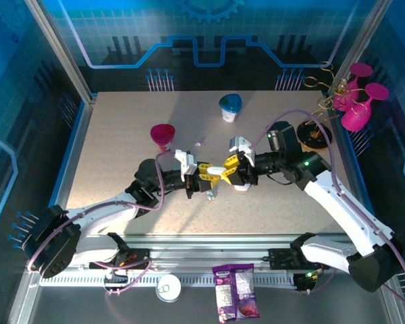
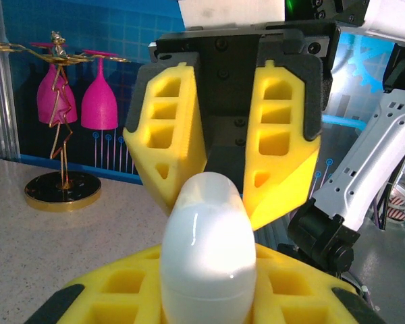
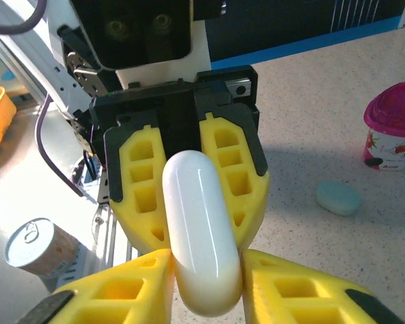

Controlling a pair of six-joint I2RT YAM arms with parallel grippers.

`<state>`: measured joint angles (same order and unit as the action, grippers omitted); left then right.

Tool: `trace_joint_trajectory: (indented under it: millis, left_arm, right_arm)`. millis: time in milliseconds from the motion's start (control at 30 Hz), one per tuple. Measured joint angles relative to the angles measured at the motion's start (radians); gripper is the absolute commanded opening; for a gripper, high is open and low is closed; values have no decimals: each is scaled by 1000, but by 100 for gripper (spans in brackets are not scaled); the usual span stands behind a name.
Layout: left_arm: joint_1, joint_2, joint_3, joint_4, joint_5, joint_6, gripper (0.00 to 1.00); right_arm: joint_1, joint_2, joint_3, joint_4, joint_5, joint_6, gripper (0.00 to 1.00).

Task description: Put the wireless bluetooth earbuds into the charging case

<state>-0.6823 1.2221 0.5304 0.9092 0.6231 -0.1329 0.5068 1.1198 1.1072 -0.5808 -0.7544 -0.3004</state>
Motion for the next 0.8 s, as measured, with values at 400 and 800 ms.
trace_joint_trajectory:
  millis: [400, 800]
  left_arm:
    - [3, 0, 0, -6, -13, 7, 55]
    - [3, -146, -146, -95, -314, 90, 99]
  right_arm:
    - [0, 1, 6, 3, 26, 7, 11]
    - [-107, 119, -56, 255, 272, 322, 9]
